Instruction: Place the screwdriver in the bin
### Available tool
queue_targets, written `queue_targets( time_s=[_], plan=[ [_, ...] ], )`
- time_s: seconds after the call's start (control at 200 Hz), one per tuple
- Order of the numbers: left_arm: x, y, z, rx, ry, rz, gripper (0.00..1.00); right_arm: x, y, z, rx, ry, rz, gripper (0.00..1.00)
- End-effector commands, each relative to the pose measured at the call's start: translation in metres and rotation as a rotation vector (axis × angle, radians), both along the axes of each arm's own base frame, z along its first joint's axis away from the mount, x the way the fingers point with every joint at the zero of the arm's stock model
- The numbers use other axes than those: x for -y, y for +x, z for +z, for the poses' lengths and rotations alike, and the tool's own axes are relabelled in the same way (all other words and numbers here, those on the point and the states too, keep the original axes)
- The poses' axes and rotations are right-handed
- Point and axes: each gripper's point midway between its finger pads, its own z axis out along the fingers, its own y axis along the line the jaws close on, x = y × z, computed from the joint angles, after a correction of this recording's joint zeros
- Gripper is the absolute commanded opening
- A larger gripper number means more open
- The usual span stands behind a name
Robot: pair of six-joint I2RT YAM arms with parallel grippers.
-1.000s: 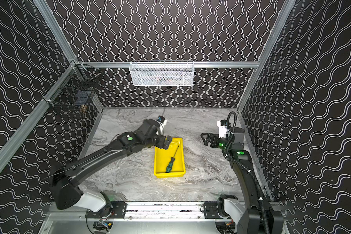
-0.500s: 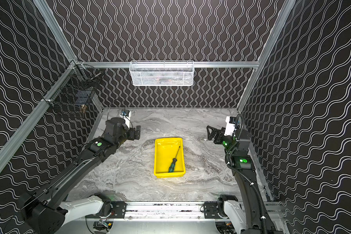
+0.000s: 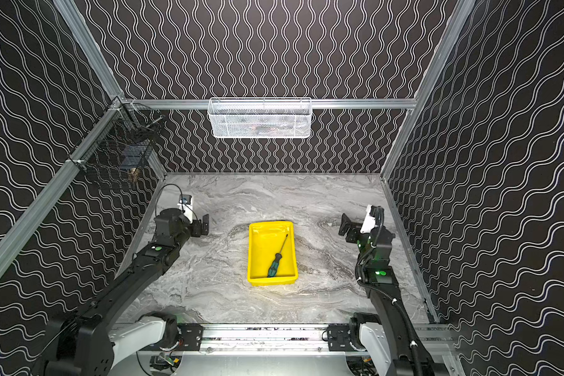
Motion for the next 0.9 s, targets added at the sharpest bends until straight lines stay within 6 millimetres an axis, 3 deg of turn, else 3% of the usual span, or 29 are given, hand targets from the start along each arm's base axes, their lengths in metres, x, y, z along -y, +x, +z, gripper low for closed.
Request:
queue_targets(
  time_s=[0.0,0.15,0.365,0.661,0.896],
  plan=[
    [0.003,0.011,0.007,0.115,-0.088,-0.048,0.99,0.000,0.005,0.019,0.176,-0.040,0.008,1.00],
    [-0.010,0.008,-0.017,0.123,-0.061,-0.024,0.99,0.014,0.005,-0.010,0.164,-0.066,-0.074,1.00],
    [-0.018,0.008,-0.035,0.146,-0.038,-0.015,0.99,0.022,0.006,-0.043,0.113,-0.132,-0.110,1.00],
    [-0.017,0.019,-0.064,0.126,-0.067,-0.046,0.99,0.016,0.013,-0.047,0.178,-0.126,-0.076,1.00],
    [-0.018,0.023,-0.071,0.125,-0.065,-0.054,0.99,0.015,0.024,-0.063,0.147,-0.130,-0.062,0.99]
  ],
)
